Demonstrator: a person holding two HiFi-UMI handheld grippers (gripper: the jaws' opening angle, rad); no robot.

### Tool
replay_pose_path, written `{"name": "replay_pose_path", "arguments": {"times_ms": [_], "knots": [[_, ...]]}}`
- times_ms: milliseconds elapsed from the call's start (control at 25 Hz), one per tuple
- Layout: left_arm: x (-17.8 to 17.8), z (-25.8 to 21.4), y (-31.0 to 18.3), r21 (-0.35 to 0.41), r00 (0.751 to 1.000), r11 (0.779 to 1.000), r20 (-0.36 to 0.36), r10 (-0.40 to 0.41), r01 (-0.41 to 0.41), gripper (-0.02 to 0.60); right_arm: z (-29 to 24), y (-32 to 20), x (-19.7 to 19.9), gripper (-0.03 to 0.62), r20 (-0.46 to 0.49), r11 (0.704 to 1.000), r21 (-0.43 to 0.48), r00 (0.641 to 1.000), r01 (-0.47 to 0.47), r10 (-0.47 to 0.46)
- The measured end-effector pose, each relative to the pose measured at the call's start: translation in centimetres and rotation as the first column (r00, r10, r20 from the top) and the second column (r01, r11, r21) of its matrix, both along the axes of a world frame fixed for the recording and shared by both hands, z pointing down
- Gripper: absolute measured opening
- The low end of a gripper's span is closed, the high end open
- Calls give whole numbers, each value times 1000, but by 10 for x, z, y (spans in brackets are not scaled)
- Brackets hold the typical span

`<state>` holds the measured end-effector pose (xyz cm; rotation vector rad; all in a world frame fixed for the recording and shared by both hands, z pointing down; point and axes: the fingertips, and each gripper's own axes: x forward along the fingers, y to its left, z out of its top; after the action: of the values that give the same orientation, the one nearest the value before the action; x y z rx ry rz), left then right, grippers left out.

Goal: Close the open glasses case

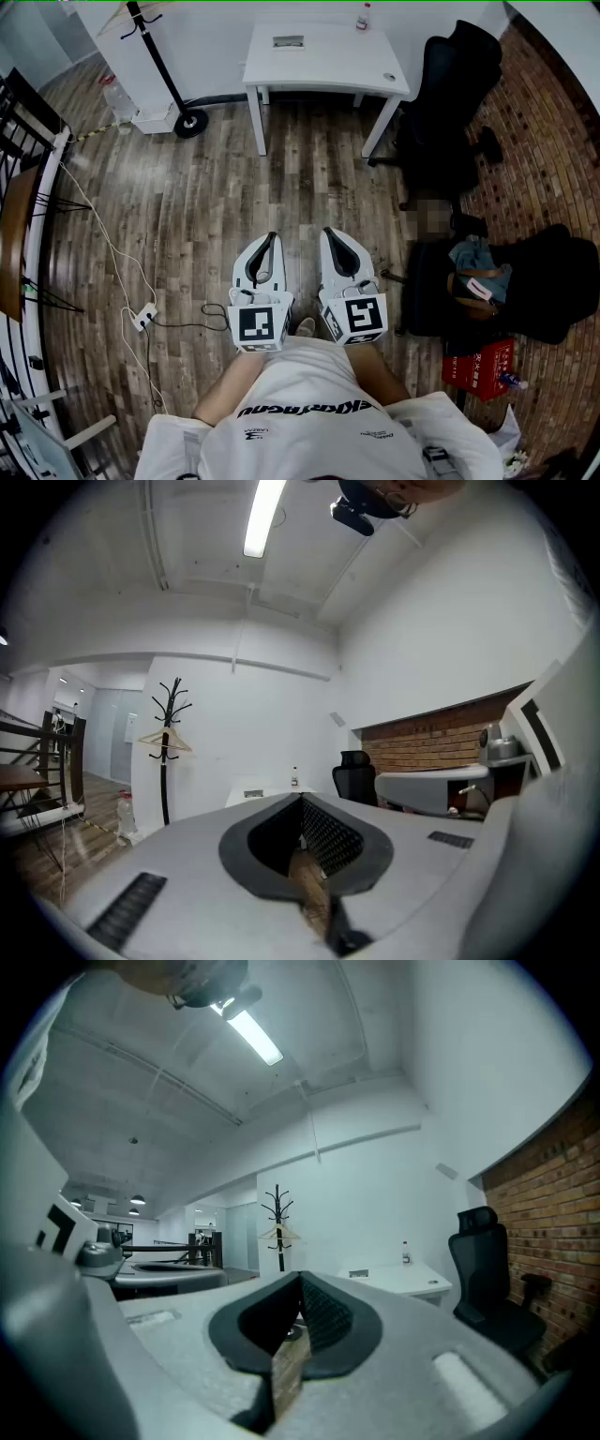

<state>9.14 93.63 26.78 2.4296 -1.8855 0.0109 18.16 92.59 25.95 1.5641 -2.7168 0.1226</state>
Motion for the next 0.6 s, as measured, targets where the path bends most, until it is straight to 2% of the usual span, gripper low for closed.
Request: {"name": "replay_pose_path", "arguments": {"times_ms": [360, 600], "knots": [[-15, 13, -45, -19, 1000, 1000, -1, -1, 1, -3, 12, -44, -18, 0, -2, 999, -24, 999, 36, -36], [-40, 16, -117, -27, 1000, 1000, -8, 13, -13, -2, 14, -117, -38, 0, -14, 1000, -22, 1000, 0, 0]]}}
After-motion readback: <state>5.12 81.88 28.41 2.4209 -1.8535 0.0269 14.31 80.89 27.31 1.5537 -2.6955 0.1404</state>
